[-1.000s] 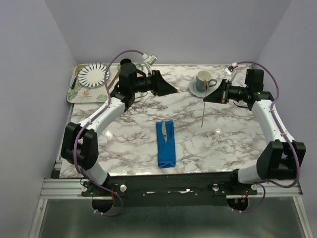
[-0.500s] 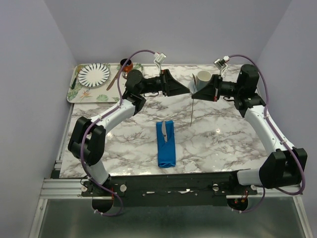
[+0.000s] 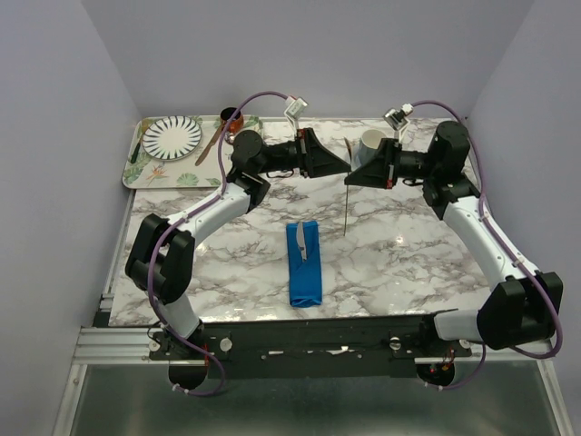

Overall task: Fold the napkin into a case and place the utensils inside
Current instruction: Pass from the right arm to the left

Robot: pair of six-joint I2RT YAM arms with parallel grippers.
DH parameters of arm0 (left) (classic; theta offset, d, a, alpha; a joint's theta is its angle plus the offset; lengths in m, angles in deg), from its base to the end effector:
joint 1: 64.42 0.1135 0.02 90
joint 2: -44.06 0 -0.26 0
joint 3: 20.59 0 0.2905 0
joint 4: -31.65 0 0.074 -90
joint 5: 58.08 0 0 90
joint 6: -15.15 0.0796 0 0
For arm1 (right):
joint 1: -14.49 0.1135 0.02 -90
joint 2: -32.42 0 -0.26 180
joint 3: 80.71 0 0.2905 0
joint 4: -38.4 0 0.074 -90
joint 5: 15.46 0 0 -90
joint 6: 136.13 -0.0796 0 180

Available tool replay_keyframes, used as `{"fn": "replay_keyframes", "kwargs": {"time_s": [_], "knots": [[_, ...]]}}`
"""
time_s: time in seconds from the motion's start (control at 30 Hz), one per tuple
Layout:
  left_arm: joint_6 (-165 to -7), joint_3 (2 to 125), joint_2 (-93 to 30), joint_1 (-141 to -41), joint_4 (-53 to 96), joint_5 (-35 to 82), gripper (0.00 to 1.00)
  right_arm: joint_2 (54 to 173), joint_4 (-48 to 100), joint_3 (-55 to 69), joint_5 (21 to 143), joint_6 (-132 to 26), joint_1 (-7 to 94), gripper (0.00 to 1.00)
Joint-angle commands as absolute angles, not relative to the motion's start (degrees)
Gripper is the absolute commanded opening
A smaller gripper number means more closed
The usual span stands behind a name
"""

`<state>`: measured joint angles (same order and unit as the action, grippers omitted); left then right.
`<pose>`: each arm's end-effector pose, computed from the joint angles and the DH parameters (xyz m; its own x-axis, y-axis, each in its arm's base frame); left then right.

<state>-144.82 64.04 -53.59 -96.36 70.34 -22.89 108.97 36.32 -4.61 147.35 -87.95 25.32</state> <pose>0.3438 -0.2910 0.3577 -0.7478 -0.1718 -0.6413 0.6639 -0.1813 -0.7255 0.3270 0.1400 0.3598 -0.6944 0.0678 -0.7164 -0.7111 0.0882 0.6976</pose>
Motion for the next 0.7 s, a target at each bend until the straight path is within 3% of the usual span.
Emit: {"fn": "replay_keyframes", "kwargs": {"time_s": [0.0, 0.13, 0.2, 0.27, 0.3, 0.37, 0.4, 0.43, 0.5, 0.67], "knots": [[-144.5, 63.8, -52.6, -96.8, 71.6, -24.1, 0.27, 107.1, 41.0, -5.9, 148.7, -90.9, 26.3, 0.01], [-144.5, 63.6, -52.6, -96.9, 71.8, -24.2, 0.15, 107.2, 41.8, -6.1, 148.7, -91.5, 26.5, 0.01], [-144.6, 63.2, -52.4, -96.8, 71.9, -24.1, 0.01, 107.3, 41.6, -6.0, 148.6, -91.4, 26.4, 0.01], [-143.9, 62.5, -51.5, -96.5, 70.7, -23.5, 0.00, 107.5, 38.4, -5.3, 146.8, -90.2, 26.5, 0.03], [-143.1, 61.6, -50.9, -96.1, 69.0, -21.9, 0.00, 107.5, 36.2, -4.8, 146.1, -87.3, 26.5, 0.23], [-140.5, 59.9, -48.4, -94.7, 60.8, -19.4, 0.00, 107.4, 26.8, -3.5, 142.2, -82.6, 26.4, 0.47], [-135.0, 58.8, -47.3, -92.9, 55.8, -17.8, 0.00, 107.3, 22.0, -2.2, 140.3, -76.3, 26.4, 0.63], [-131.1, 58.5, -44.7, -92.2, 42.7, -13.0, 0.00, 107.1, 14.7, -1.8, 138.2, -73.1, 26.4, 0.68], [-121.6, 56.9, -42.5, -90.5, 34.0, -9.2, 0.00, 107.2, 9.0, -1.7, 132.0, -65.4, 26.2, 0.75], [-112.0, 59.3, -43.8, -90.6, 10.7, 4.6, 0.00, 109.9, -1.5, -3.5, 122.9, -56.3, 25.8, 0.77]]}}
